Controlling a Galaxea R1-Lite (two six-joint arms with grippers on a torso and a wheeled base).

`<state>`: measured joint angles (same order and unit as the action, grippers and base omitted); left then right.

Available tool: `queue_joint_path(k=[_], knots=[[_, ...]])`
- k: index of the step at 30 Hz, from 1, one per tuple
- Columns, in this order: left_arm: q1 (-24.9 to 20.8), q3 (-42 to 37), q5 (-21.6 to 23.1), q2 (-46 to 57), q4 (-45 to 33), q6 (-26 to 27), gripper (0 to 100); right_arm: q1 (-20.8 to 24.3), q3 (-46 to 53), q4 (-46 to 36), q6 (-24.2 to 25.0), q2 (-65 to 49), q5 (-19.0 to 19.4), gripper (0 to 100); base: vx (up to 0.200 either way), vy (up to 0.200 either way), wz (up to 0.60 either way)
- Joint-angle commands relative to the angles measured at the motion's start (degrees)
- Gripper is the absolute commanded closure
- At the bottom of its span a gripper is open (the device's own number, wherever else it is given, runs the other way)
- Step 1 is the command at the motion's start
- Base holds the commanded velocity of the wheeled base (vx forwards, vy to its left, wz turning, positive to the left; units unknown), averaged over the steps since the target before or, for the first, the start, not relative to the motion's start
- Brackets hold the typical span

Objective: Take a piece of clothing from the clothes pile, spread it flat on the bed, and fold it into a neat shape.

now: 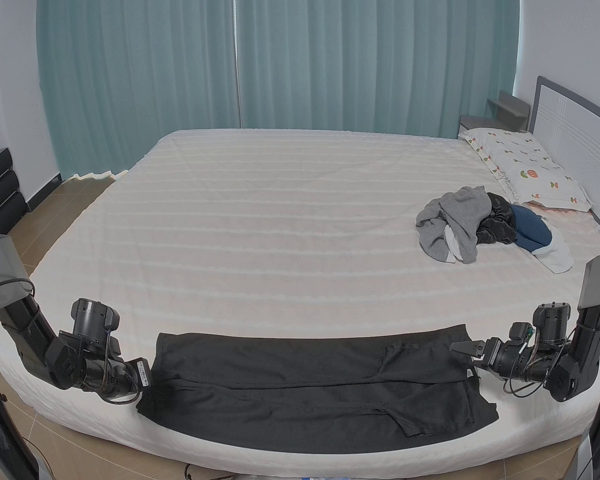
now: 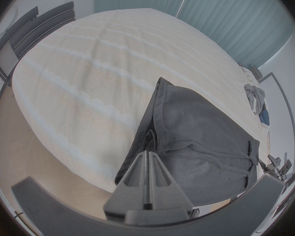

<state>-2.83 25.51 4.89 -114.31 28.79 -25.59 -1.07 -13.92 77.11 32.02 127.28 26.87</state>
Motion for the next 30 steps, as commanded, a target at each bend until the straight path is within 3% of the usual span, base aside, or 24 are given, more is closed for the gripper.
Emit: queue_joint_path(k=[1,5,6,17,20,25,30], knots=[[-0.1,0.7,-0.1,-0.6,0.1,-0.3,100,0.0,0.0,0.1,0.1,0.2,0.0,0,0.0,0.0,0.0],[-0.1,0.6,-0.1,-0.7,0.1,-0.1,100,0.0,0.0,0.1,0.1,0.1,0.0,0,0.0,0.0,0.0],[-0.1,0.6,-0.1,-0.6,0.1,-0.1,0,0.0,0.0,0.1,0.0,0.1,0.0,0,0.0,0.0,0.0],[3.5,5.3,4.3,2.4,0.3,-6.3,0,-0.2,-0.3,0.1,0.1,-0.4,0.1,0,0.0,0.0,0.0],[3.4,9.1,7.9,-1.3,0.5,-11.2,0,-1.1,-0.6,0.2,0.1,-0.9,0.1,0,0.0,0.0,0.0],[3.3,13.6,7.5,-8.7,4.0,-14.7,0,-1.8,-0.8,0.2,0.1,-1.1,0.2,0,0.0,0.0,0.0],[3.0,15.8,7.0,-13.6,8.5,-14.8,0,-1.8,-1.0,0.2,0.1,-1.1,0.2,0,0.0,0.0,0.0]])
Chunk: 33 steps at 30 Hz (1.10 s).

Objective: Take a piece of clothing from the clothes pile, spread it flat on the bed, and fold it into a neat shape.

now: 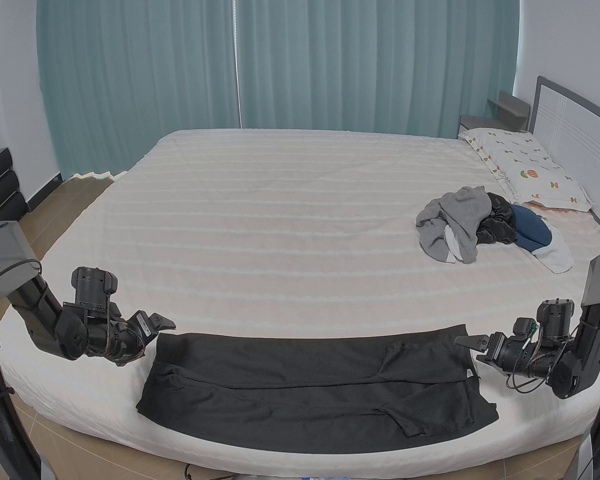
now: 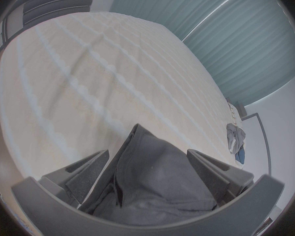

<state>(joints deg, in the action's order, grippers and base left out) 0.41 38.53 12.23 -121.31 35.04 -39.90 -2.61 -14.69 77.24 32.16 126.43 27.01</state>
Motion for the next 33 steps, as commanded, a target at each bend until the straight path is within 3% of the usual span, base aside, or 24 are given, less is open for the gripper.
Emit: queue_joint_path(k=[1,2,3,17,33], knots=[[-0.2,3.4,-0.9,-7.1,3.2,-0.6,0,-0.3,-0.3,0.0,0.0,-0.2,0.1,0,0.0,0.0,0.0],[-0.2,3.8,-1.1,-7.4,3.5,-0.7,0,-0.4,-0.3,0.0,0.0,-0.2,0.1,0,0.0,0.0,0.0],[-0.2,4.1,-1.2,-7.6,3.5,-0.7,100,-0.4,-0.3,0.0,0.0,-0.2,0.1,0,0.0,0.0,0.0],[3.8,4.9,-4.8,-7.8,5.9,-6.6,100,-0.5,0.0,1.1,0.1,-0.3,0.1,0,0.0,0.0,0.0],[4.1,4.9,-3.0,-8.1,6.6,-7.6,100,-0.4,0.6,1.2,0.2,-2.2,0.1,0,0.0,0.0,0.0]])
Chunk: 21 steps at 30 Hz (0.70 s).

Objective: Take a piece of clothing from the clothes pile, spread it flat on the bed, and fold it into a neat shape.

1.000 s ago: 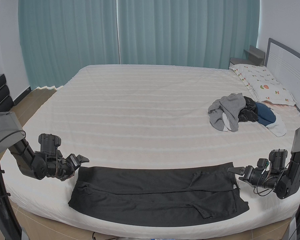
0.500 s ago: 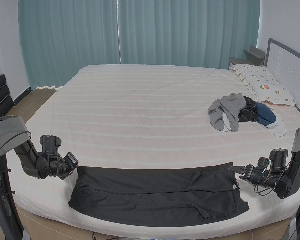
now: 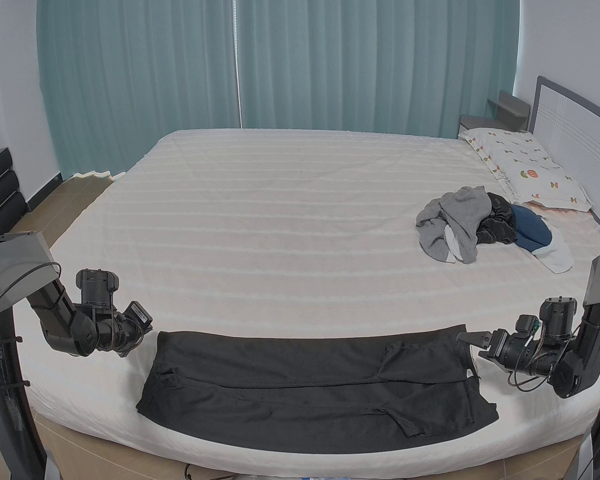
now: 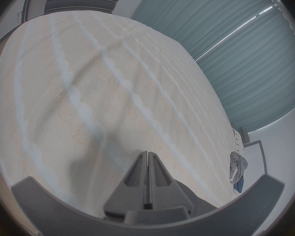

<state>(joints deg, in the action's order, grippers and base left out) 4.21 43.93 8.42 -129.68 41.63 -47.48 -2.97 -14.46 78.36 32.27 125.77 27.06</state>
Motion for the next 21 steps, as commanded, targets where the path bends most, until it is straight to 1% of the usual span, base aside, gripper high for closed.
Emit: queue_joint_path(k=[1,2,6,7,8,9,10,12,15,17,18,21], knots=[[0.5,-0.8,1.4,0.5,-0.1,-0.1,100,0.0,0.5,-0.1,0.1,-2.4,0.1,0,0.0,0.0,0.0],[0.5,-0.8,1.4,0.5,-0.1,-0.1,100,0.0,0.5,-0.1,0.1,-2.4,0.1,0,0.0,0.0,0.0],[1.3,-2.6,4.6,2.0,0.0,-0.1,100,0.8,1.6,-0.1,4.6,-6.1,0.0,0,0.0,0.0,0.0],[1.3,-2.6,4.6,2.0,0.0,-0.1,100,0.8,1.6,-0.1,4.6,-6.1,0.0,0,0.0,0.0,0.0],[1.4,-4.6,6.1,3.5,0.1,-0.1,100,1.0,1.7,-0.1,7.4,-7.0,-0.1,0,0.0,0.0,0.0],[1.3,-5.6,6.8,4.0,0.4,-0.1,100,1.0,1.9,-0.2,8.5,-7.2,-0.1,0,0.0,0.0,0.0],[1.4,-7.1,8.2,4.8,1.4,-0.1,100,1.4,2.9,-0.1,10.8,-7.5,-0.2,0,0.0,0.0,0.0],[1.3,-9.3,9.6,5.3,3.7,-0.1,100,2.2,4.4,0.3,15.3,-7.8,-0.2,0,0.0,0.0,0.0],[1.2,-11.6,9.8,5.3,7.3,0.0,100,2.3,5.9,2.4,21.3,-7.6,-0.4,0,-0.2,0.0,0.0],[1.1,-12.8,9.8,5.3,8.6,0.0,100,2.2,6.8,4.1,22.7,-7.4,-0.4,0,-0.2,0.0,0.0],[1.1,-14.0,9.9,5.4,10.2,0.1,100,2.1,8.2,6.3,23.4,-7.1,-0.3,0,-0.2,0.0,0.0],[1.1,-15.3,9.9,5.1,12.7,0.1,100,2.1,10.3,9.4,23.5,-5.4,-0.1,0,0.0,0.0,0.0]])
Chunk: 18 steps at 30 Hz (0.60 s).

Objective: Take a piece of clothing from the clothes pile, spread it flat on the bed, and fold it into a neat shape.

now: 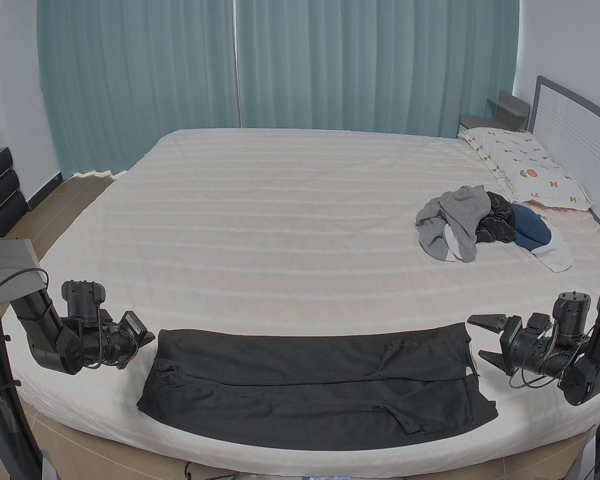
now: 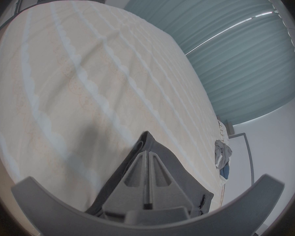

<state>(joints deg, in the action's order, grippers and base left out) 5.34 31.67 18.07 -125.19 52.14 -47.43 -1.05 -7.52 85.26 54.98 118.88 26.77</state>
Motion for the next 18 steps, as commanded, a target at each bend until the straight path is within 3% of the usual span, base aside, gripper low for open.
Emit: queue_joint_path(k=[1,18], knots=[[-0.2,-3.4,0.2,0.5,2.8,0.1,100,0.2,3.9,3.8,0.8,2.8,0.1,0,0.0,0.0,0.0],[-0.2,-3.6,0.2,0.3,3.7,0.1,100,0.1,3.6,4.5,0.8,6.4,0.2,0,0.0,0.0,0.0]])
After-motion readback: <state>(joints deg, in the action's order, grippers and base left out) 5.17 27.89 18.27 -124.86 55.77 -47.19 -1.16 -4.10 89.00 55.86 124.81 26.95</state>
